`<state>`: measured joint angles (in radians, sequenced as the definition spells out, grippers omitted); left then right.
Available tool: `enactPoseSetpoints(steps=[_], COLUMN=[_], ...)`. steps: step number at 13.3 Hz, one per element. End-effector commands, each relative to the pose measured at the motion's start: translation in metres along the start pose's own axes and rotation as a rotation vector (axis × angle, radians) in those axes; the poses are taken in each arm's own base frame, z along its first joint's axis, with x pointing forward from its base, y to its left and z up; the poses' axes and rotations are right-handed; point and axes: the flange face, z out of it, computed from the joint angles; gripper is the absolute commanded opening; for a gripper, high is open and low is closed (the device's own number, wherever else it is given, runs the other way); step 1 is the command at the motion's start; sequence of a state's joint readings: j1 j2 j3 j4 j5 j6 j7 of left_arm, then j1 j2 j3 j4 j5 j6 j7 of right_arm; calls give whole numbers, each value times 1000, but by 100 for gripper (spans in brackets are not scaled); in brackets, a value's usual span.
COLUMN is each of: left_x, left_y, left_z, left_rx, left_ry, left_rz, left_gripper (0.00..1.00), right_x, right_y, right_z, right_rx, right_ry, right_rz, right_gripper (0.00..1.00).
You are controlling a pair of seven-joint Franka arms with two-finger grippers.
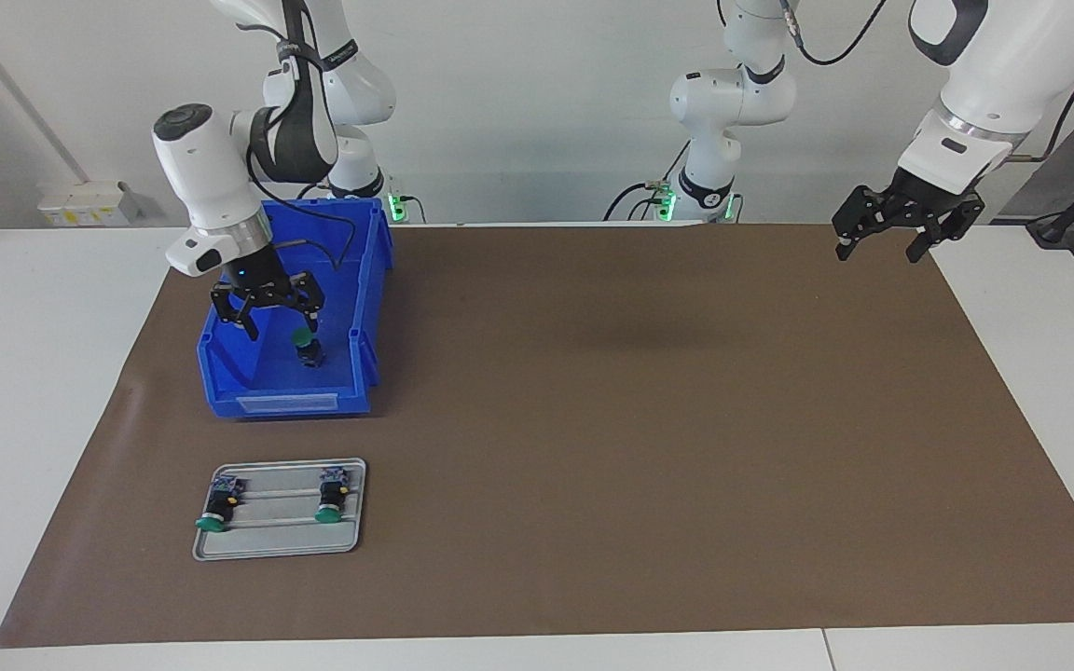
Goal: Place and press button with both arms
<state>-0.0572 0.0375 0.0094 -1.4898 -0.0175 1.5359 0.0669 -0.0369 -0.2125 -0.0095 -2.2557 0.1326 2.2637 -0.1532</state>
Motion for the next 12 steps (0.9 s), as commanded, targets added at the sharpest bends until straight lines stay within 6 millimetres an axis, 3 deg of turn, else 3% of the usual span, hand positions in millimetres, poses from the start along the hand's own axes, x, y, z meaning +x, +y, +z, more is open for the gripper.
enactPoseSetpoints(steps=[1,5,8,12], left_x=[-9,-9,-9,-9], left_y=[-1,-1,-2,-1], left_z=[-1,-1,-1,-1], left_rx=[18,18,18,18], left_ry=[-5,-5,-5,-5], left_rz=[-10,-10,-11,-10], left_gripper=[100,100,100,100], right_x=[29,81,95,89], right_y=[4,0,-2,-5], right_z=[-39,-113,-159,-153], right_rx=[-38,-118,-170,-176], right_ry=[-38,-161,-216,-250], right_rz=[63,82,76,68], right_gripper=[100,100,100,100])
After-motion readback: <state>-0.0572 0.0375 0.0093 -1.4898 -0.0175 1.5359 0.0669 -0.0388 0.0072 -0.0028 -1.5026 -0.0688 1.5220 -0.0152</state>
